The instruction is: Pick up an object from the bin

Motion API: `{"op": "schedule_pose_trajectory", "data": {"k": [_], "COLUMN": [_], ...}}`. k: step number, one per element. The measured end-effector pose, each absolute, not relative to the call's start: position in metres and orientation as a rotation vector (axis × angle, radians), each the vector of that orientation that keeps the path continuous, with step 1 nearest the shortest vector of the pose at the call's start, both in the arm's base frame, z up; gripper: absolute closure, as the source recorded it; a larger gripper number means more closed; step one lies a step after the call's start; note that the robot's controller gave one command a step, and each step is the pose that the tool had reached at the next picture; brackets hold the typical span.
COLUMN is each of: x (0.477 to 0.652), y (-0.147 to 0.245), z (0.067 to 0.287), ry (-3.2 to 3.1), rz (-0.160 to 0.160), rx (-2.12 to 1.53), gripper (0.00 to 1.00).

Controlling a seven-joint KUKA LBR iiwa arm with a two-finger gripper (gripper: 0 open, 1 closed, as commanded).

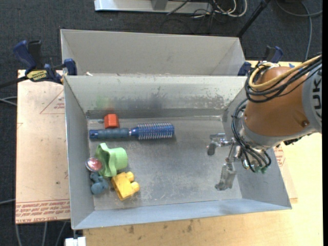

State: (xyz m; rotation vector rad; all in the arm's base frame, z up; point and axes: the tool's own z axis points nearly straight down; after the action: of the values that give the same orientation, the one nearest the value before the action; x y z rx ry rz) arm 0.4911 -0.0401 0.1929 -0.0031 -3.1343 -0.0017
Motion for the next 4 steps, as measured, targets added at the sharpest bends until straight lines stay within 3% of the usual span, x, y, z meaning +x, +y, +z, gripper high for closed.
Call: {"op": "schedule_pose_trajectory", "data": {"k": [1,2,3,4], "x": [0.582,0.647,0.636,0.638], "y": [0.003,0.041,0.046,0.046], "z": [0.172,0.150,0.065,0.069], "ry": [-3.146,-3.147,-3.135,-3.141], "rz": [-0.005,-0.005,-0.001,0.000], "rx": [-0.105,-0.099,-0.091,-0.090], "gripper": [0.00,0.00,0.00,1.00]}}
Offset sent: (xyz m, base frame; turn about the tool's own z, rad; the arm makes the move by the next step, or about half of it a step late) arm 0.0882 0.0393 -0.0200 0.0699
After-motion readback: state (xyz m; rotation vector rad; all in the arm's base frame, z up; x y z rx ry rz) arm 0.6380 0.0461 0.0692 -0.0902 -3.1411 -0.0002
